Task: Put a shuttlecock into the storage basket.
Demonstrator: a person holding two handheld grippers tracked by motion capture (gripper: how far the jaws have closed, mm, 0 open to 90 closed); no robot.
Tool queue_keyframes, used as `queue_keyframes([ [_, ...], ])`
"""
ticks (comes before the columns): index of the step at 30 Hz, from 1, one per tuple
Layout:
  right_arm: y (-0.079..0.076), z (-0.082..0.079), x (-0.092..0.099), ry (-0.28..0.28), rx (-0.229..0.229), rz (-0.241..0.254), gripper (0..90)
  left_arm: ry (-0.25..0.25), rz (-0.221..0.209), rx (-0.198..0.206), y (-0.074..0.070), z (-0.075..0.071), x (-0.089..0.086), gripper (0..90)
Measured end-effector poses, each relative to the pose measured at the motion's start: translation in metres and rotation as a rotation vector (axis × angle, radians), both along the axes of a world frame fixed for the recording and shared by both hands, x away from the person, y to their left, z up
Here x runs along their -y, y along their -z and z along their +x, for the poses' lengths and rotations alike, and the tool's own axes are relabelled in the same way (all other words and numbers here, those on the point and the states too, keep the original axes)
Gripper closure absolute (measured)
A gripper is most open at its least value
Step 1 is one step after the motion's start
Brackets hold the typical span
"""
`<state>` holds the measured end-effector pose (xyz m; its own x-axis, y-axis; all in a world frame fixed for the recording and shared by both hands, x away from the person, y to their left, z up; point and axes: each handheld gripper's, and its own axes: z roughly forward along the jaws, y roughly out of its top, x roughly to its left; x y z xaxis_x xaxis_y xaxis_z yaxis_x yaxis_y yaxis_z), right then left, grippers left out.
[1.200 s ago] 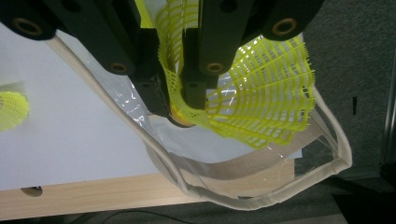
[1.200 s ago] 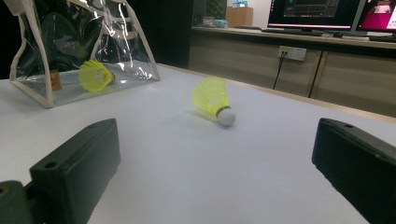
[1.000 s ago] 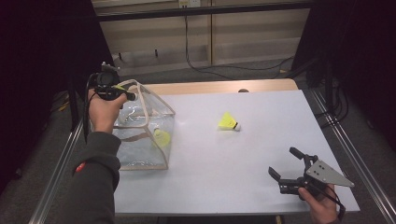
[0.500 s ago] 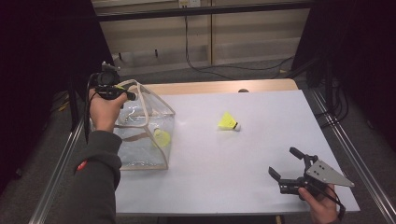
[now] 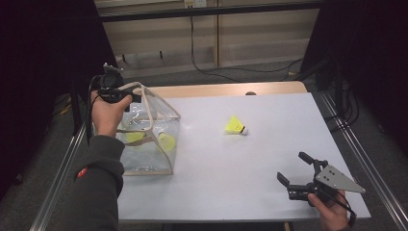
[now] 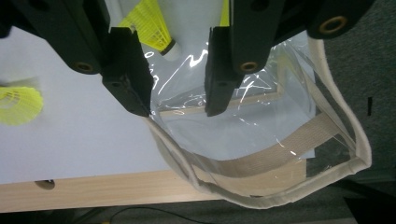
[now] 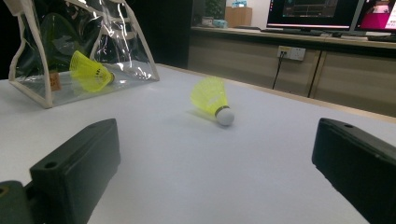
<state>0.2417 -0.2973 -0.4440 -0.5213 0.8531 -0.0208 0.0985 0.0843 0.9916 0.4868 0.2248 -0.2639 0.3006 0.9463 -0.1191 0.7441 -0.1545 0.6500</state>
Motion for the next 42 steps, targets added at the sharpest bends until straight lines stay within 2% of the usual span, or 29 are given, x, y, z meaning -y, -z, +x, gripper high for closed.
queue_keyframes([
  [12, 0.0, 0.0, 0.0, 0.001, -0.002, 0.0, 1.0, 0.026, -0.045, 0.009, -0.011, -0.008, 0.002, 49.2],
  [13, 0.0, 0.0, 0.0, 0.002, -0.004, -0.001, 1.0, 0.018, -0.063, 0.015, -0.011, -0.008, 0.004, 47.1],
  [17, 0.0, 0.0, -0.001, 0.003, -0.004, 0.0, 1.0, 0.043, -0.071, 0.017, -0.015, -0.011, 0.005, 43.9],
  [22, 0.0, -0.001, -0.001, 0.002, -0.008, -0.001, 1.0, 0.075, -0.08, -0.001, -0.015, -0.013, 0.011, 39.8],
  [28, 0.0, -0.001, -0.001, 0.001, -0.002, -0.005, 1.0, 0.119, -0.091, -0.002, -0.017, -0.016, 0.023, 34.9],
  [34, 0.0, -0.001, -0.001, 0.0, -0.001, -0.002, 1.0, 0.163, -0.122, -0.01, -0.022, -0.019, 0.034, 30.6],
  [36, 0.0, -0.001, -0.001, 0.0, -0.001, -0.002, 1.0, 0.167, -0.136, 0.002, -0.023, -0.02, 0.039, 28.6],
  [42, -0.001, -0.001, -0.001, -0.002, 0.002, -0.005, 1.0, 0.202, -0.139, 0.007, -0.025, -0.023, 0.054, 22.9],
])
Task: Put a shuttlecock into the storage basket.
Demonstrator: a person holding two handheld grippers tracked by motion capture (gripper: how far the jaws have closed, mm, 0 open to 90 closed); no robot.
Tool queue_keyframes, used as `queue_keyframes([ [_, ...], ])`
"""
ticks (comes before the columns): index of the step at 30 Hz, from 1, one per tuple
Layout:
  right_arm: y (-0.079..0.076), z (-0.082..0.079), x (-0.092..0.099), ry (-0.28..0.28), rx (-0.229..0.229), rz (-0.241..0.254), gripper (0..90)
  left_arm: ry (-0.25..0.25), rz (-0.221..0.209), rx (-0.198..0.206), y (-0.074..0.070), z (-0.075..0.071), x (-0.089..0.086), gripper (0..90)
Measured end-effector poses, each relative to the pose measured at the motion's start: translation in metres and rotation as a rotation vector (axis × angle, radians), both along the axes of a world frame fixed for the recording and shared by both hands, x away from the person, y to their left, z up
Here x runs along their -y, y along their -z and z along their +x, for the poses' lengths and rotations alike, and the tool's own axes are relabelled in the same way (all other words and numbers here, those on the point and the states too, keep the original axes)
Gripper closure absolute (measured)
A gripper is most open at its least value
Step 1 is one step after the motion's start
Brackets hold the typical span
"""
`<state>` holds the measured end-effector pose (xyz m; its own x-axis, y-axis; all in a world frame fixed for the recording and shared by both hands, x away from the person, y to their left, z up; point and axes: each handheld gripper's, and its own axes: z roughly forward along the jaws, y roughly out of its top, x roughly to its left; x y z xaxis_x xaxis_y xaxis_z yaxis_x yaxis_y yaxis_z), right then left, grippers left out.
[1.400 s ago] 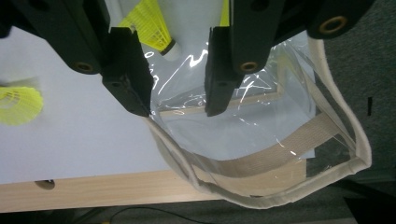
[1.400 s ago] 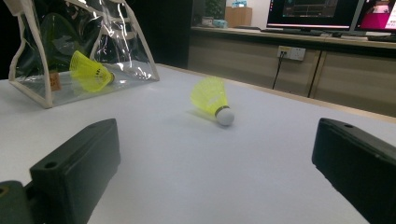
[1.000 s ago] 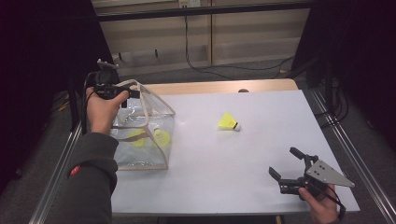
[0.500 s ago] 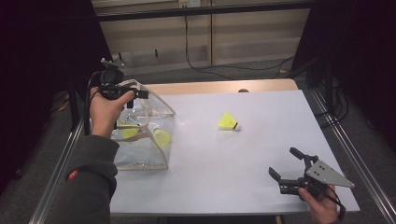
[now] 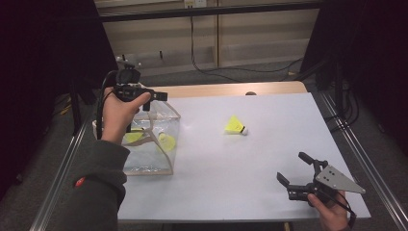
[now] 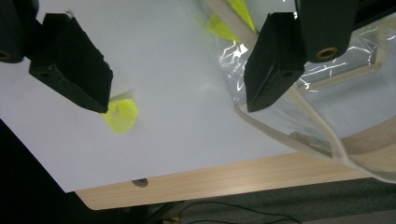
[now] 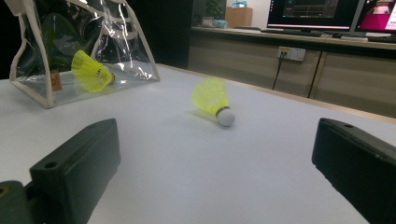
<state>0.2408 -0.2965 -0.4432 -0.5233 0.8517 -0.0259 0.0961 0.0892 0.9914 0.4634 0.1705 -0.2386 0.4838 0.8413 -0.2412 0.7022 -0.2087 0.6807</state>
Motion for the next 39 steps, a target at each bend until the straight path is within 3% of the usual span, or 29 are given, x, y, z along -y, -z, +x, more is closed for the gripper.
queue_keyframes([
  [16, 0.0, 0.001, -0.001, -0.006, -0.003, 0.004, 1.0, 0.049, -0.033, 0.014, -0.005, -0.007, 0.024, 17.3],
  [39, 0.0, 0.0, 0.0, -0.002, 0.002, 0.001, 1.0, 0.119, -0.041, 0.018, 0.0, -0.015, 0.057, 15.5],
])
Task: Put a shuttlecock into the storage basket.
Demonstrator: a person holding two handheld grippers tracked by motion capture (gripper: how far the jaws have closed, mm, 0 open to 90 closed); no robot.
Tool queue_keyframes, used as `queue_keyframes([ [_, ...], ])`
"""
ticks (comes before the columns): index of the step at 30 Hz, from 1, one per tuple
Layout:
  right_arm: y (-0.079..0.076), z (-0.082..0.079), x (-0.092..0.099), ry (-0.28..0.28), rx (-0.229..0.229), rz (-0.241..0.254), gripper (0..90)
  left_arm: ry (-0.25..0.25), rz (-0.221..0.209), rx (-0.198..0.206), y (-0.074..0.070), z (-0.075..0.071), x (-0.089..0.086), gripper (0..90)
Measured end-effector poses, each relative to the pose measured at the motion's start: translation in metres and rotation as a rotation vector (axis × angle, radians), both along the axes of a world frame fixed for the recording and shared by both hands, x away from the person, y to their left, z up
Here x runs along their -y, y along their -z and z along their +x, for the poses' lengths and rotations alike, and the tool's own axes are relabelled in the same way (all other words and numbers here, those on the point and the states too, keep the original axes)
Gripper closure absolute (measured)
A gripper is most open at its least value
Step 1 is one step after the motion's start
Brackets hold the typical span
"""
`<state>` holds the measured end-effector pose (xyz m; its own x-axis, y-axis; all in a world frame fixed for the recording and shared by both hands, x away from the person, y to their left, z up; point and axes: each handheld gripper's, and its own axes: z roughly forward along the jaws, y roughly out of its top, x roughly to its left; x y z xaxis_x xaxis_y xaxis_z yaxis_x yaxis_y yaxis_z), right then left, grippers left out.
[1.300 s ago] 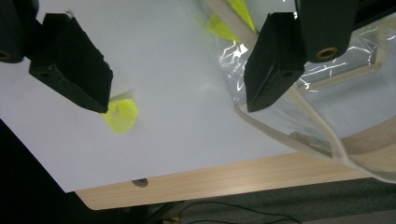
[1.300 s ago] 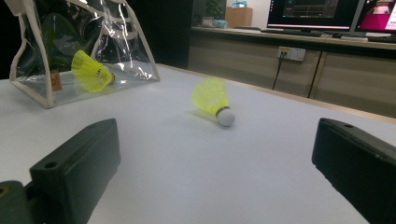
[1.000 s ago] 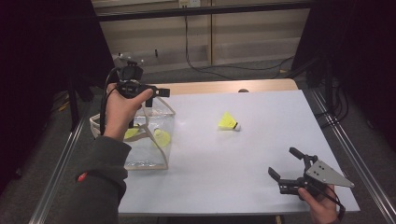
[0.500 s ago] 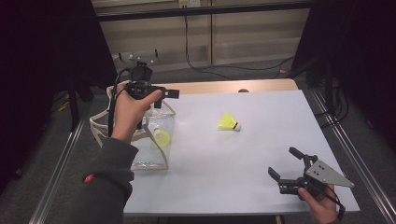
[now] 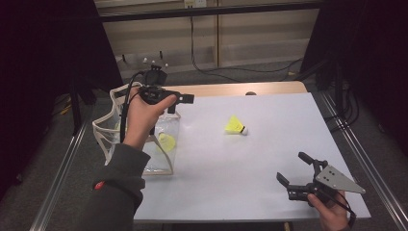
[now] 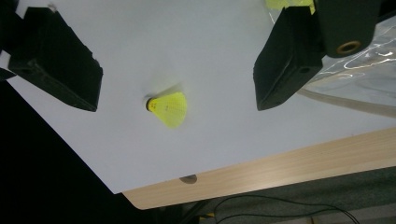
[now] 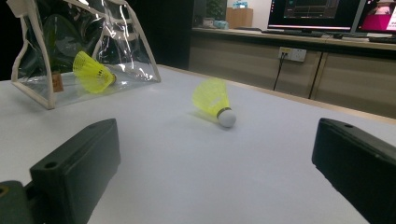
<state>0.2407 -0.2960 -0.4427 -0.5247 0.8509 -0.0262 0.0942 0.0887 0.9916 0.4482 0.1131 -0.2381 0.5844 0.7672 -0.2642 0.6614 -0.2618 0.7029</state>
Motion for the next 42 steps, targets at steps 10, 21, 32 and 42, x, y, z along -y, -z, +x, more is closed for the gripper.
queue_keyframes([
  [10, 0.0, -0.001, 0.0, 0.002, -0.001, 0.002, 1.0, 0.02, -0.002, 0.006, 0.007, -0.003, 0.013, 13.5],
  [21, 0.0, -0.003, 0.003, 0.011, -0.002, -0.002, 1.0, 0.037, 0.004, 0.024, 0.016, -0.003, 0.024, 11.8],
  [32, 0.0, -0.003, 0.002, 0.01, -0.003, -0.002, 1.0, 0.054, -0.01, 0.027, 0.026, -0.004, 0.033, 10.4],
  [42, 0.0, -0.002, 0.002, 0.007, -0.005, -0.001, 1.0, 0.07, -0.02, 0.032, 0.038, -0.005, 0.041, 9.6],
])
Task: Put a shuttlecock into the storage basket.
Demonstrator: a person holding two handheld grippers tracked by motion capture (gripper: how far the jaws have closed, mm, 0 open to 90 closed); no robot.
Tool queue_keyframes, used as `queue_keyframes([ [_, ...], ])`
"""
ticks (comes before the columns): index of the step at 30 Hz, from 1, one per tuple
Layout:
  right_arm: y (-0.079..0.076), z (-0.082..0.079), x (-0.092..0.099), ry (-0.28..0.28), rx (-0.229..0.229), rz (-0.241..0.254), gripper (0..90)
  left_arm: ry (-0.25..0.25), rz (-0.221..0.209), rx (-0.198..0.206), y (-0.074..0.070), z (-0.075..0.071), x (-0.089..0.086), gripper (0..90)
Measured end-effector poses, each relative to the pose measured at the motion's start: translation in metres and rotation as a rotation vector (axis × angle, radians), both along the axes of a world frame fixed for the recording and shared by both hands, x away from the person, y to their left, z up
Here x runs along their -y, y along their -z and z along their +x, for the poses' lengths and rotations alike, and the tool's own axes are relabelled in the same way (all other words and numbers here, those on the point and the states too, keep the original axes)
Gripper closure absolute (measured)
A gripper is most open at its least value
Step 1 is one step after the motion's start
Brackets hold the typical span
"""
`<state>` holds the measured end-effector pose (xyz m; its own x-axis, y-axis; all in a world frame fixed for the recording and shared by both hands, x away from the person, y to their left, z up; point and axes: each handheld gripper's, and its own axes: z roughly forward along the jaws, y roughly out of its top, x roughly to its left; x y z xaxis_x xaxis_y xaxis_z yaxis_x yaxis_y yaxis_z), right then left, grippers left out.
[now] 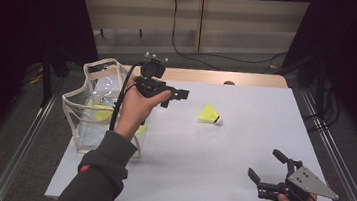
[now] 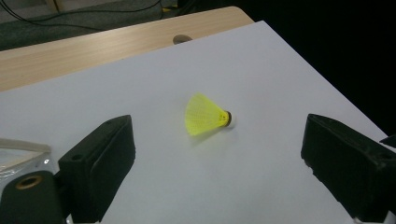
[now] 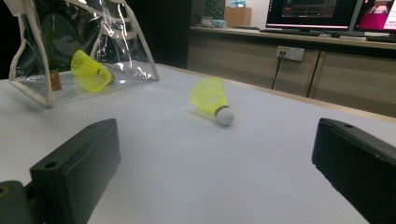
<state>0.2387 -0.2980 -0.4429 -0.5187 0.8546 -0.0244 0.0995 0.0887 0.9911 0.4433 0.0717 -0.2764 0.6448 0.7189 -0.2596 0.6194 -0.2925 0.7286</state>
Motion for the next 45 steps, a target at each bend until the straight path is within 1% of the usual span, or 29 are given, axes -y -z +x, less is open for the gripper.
queue_keyframes([
  [3, 0.0, 0.0, 0.0, 0.0, 0.0, -0.001, 1.0, 0.007, -0.002, 0.002, 0.004, 0.0, 0.003, 9.3],
  [9, 0.0, 0.0, 0.0, -0.002, 0.0, -0.001, 1.0, 0.016, -0.005, -0.006, 0.015, 0.0, 0.007, 7.6],
  [15, 0.001, 0.0, 0.001, 0.002, -0.001, 0.001, 1.0, 0.031, -0.007, 0.01, 0.022, 0.0, 0.01, 6.5],
  [18, 0.001, 0.0, 0.001, 0.004, 0.001, 0.002, 1.0, 0.031, -0.015, 0.016, 0.026, -0.001, 0.013, 6.4],
  [20, 0.001, 0.0, 0.001, -0.001, 0.0, 0.0, 1.0, 0.041, -0.013, 0.008, 0.028, -0.001, 0.013, 6.2],
  [26, 0.001, 0.0, 0.001, 0.0, -0.001, 0.0, 1.0, 0.039, -0.017, 0.018, 0.034, -0.002, 0.015, 6.2],
  [27, 0.001, 0.0, 0.001, 0.001, -0.001, -0.001, 1.0, 0.045, -0.015, 0.021, 0.036, -0.002, 0.015, 6.2],
  [29, 0.001, 0.0, 0.001, 0.0, 0.0, 0.0, 1.0, 0.039, -0.017, 0.023, 0.039, -0.002, 0.017, 6.2],
  [30, 0.001, 0.0, 0.001, 0.0, 0.0, -0.001, 1.0, 0.045, -0.017, 0.02, 0.04, -0.002, 0.017, 6.2],
  [32, 0.001, 0.0, 0.001, -0.001, -0.001, 0.0, 1.1, 0.055, -0.021, 0.029, 0.043, -0.002, 0.018, 6.2],
  [33, 0.001, 0.0, 0.001, -0.001, -0.001, 0.0, 1.0, 0.054, -0.025, 0.027, 0.044, -0.002, 0.019, 6.2],
  [34, 0.001, 0.0, 0.001, -0.001, 0.0, 0.0, 1.0, 0.058, -0.016, 0.032, 0.045, -0.002, 0.02, 6.2],
  [37, 0.001, 0.0, 0.001, 0.0, 0.0, 0.0, 1.0, 0.063, -0.003, 0.028, 0.049, -0.002, 0.022, 6.2],
  [45, 0.001, 0.001, 0.001, 0.0, -0.003, -0.002, 1.1, 0.066, -0.007, 0.029, 0.06, -0.002, 0.027, 6.2],
])
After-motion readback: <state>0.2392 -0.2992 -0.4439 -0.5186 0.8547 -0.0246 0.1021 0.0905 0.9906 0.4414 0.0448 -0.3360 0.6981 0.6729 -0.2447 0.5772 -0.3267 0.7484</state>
